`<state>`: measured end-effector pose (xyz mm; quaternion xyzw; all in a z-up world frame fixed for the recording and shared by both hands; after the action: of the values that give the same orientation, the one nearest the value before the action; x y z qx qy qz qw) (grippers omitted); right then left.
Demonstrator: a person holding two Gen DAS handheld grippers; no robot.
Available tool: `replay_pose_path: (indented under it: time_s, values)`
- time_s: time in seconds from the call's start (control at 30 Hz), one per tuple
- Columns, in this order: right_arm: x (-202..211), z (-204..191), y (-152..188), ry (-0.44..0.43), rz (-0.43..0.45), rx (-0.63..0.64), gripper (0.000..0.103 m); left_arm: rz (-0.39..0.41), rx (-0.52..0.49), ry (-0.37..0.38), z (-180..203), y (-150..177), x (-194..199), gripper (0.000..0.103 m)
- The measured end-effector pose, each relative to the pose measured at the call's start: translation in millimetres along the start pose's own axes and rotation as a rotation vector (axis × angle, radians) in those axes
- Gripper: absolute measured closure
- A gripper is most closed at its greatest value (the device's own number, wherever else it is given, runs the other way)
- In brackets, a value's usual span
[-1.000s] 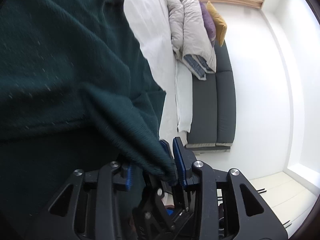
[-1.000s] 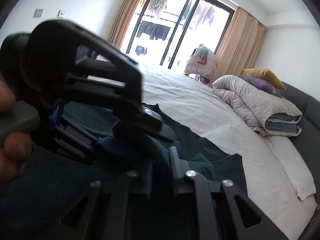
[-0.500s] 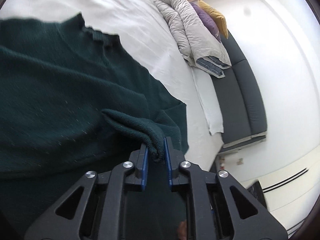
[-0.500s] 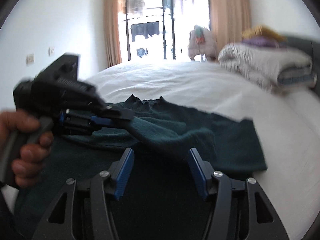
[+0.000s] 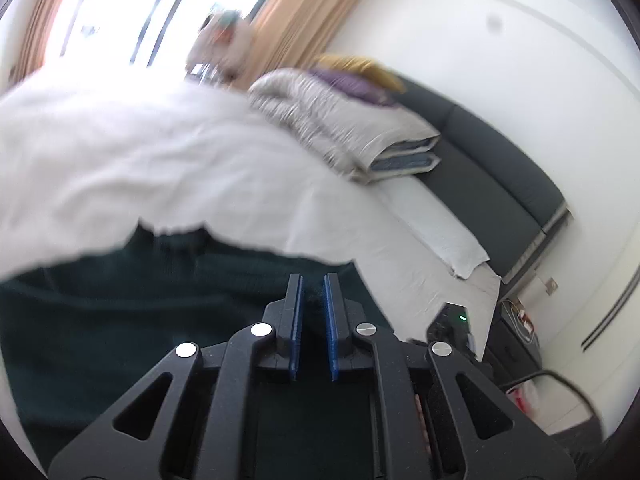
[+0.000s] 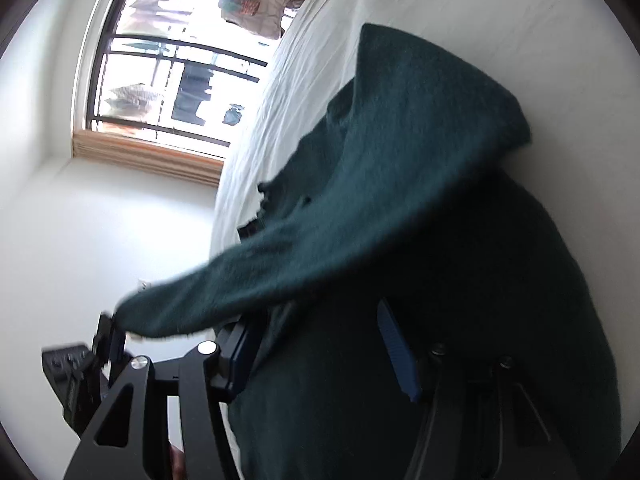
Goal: Fold small clothes
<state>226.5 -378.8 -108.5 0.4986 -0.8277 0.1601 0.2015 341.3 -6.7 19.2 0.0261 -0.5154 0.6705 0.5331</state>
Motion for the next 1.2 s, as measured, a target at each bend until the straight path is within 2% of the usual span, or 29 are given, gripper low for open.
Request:
replay_pose_path:
  time_s: [0.07, 0.13, 0.27, 0.33, 0.4, 0.43, 0.47, 0.5, 0.57, 0.63, 0.7, 0.77, 0.83, 0.87, 0.9, 0.93, 1.0, 1.1, 1.2]
  values:
    - [-3.2, -2.8, -9.9, -0.022, 0.011, -0.013, 0.041, 0.018, -0.027, -0.001, -2.5, 0.6, 12.7, 0.093]
    - [-7.7, -3.1, -18.0, -0.04, 0.026, -0.032, 0.041, 0.018, -0.007, -0.006, -13.2, 0.3, 17.3, 0.093]
    - [-19.1, 0.4, -19.3, -0.056, 0.009, -0.078, 0.045, -0.102, 0.126, -0.013, -48.6, 22.3, -0.7, 0.093]
    - [-18.0, -1.7, -8.7, -0.045, -0.013, -0.059, 0.04, -0.135, 0.184, -0.033, -58.5, 38.3, -6.3, 0.092]
    - [-10.8, -3.0, 3.1, -0.039, -0.015, -0.03, 0.038, -0.143, 0.279, 0.03, -70.2, 54.3, -9.9, 0.066]
    - [-9.0, -4.1, 11.8, -0.037, -0.012, -0.02, 0.035, -0.13, 0.34, 0.057, -76.0, 64.8, -10.6, 0.019]
    - [-7.0, -4.1, 16.2, -0.045, -0.013, -0.016, 0.033, -0.113, 0.374, 0.076, -77.8, 71.1, -10.4, 0.0]
    - [-6.8, -5.4, 20.2, -0.054, -0.021, -0.016, 0.032, -0.086, 0.427, 0.124, -82.5, 82.0, -8.5, 0.0]
    - [-3.2, -6.0, 30.9, -0.081, -0.038, -0.014, 0.03, -0.115, 0.511, 0.171, -91.1, 97.3, -12.0, 0.0]
    - [-7.6, -10.3, 42.4, -0.104, -0.067, -0.009, 0.029, -0.101, 0.566, 0.203, -98.7, 111.4, -11.2, 0.0]
    - [-15.5, -12.1, 40.5, -0.097, -0.086, -0.003, 0.029, -0.087, 0.592, 0.228, -104.1, 120.2, -10.1, 0.0]
    - [-31.9, -13.5, 31.9, -0.043, -0.096, -0.014, 0.032, -0.082, 0.611, 0.238, -108.7, 126.0, -10.1, 0.0]
    - [-49.6, -20.3, 19.0, -0.032, -0.098, -0.021, 0.039, -0.059, 0.63, 0.259, -110.9, 129.8, -10.0, 0.0]
    - [-56.3, -27.4, 9.0, -0.03, -0.102, -0.006, 0.047, -0.054, 0.647, 0.279, -112.4, 131.4, -11.8, 0.0]
    - [-60.1, -31.1, 5.6, -0.021, -0.115, 0.005, 0.069, -0.052, 0.667, 0.307, -113.0, 133.4, -12.2, 0.0]
    - [-69.2, -36.0, 1.5, -0.009, -0.144, 0.005, 0.085, -0.056, 0.683, 0.327, -112.8, 135.9, -13.2, 0.0]
    - [-69.6, -46.2, 2.7, -0.016, -0.146, 0.024, 0.09, -0.058, 0.707, 0.359, -107.8, 136.1, -17.6, 0.0]
    - [-62.1, -66.8, 8.1, -0.05, -0.124, 0.096, 0.09, -0.049, 0.754, 0.411, -108.6, 142.3, -23.0, 0.0]
    - [-56.7, -74.6, 11.1, -0.075, -0.11, 0.112, 0.09, -0.033, 0.805, 0.461, -111.6, 145.6, -25.9, 0.0]
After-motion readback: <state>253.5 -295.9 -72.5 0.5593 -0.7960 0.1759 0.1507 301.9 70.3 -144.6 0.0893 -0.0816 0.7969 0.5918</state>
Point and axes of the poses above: each gripper's, at about its wrist camera, not at the fingertips, and x roughly against the way its jaws point, z to its right, y to its underside, the point moved 1 cm from there along -x, roughly the way its jaws point, and after that the axes turned 13 degrees about -z, right-handed, at the moved point
